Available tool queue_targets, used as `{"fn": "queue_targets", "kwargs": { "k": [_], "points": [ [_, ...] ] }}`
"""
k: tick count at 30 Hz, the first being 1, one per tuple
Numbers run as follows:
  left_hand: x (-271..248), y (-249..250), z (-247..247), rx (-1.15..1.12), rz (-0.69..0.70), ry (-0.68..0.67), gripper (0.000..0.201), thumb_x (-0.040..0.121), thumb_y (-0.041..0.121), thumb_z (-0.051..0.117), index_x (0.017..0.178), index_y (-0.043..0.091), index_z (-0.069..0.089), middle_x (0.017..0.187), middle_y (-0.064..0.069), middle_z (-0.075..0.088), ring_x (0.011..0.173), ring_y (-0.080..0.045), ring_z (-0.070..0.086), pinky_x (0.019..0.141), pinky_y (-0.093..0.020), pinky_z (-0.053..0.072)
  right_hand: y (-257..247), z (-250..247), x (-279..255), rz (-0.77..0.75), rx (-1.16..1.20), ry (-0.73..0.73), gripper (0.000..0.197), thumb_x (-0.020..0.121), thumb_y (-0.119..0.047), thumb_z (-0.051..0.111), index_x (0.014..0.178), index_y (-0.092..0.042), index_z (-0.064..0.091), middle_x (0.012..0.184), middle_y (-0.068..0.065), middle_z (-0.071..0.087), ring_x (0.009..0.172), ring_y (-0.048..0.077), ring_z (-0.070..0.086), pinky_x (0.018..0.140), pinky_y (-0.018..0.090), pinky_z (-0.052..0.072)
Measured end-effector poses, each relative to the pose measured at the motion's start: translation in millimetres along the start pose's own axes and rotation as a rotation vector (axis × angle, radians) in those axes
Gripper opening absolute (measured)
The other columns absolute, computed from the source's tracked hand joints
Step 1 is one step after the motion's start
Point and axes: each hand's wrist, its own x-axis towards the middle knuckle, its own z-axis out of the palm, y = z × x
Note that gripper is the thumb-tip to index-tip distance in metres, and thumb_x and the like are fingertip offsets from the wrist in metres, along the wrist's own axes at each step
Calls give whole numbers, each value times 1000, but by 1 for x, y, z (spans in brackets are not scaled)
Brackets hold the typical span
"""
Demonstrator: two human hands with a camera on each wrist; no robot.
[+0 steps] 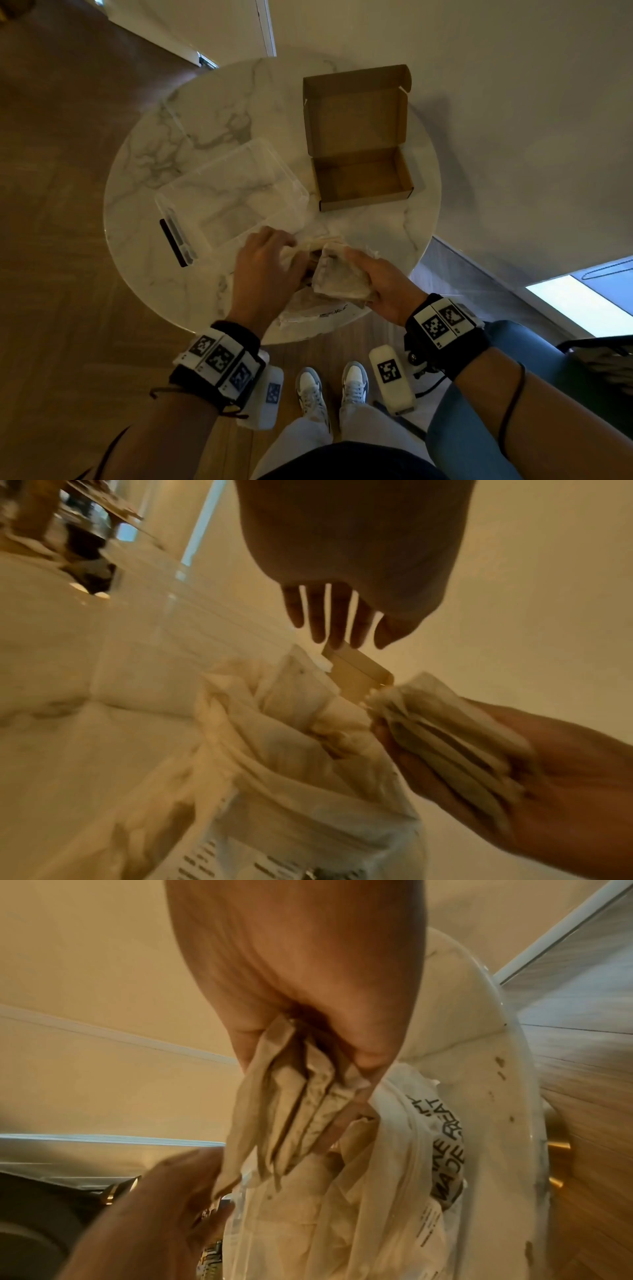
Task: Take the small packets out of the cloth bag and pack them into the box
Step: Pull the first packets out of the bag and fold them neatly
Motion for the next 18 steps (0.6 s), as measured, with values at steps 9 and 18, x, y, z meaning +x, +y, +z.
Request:
{"fn": "queue_targets", "kwargs": {
  "k": [9, 18],
  "points": [
    [12, -12, -12, -156, -118, -73, 12, 90, 15, 60, 81, 8, 63, 82, -3, 59, 80, -22, 56, 69, -37, 43, 1, 0, -2, -128, -173, 128, 18, 97, -22, 50, 100, -15, 66, 100, 10, 70, 86, 11, 69, 77, 25, 54],
    [27, 56, -43, -491, -76, -417, 19, 93, 19, 61, 74, 22, 62, 63, 11, 57, 59, 1, 52, 57, -13, 39, -8, 12, -12, -152, -280, 43, 22, 101, -5, 36, 108, -3, 57, 88, 5, 61, 71, 13, 60, 59, 20, 52]
  ]
}}
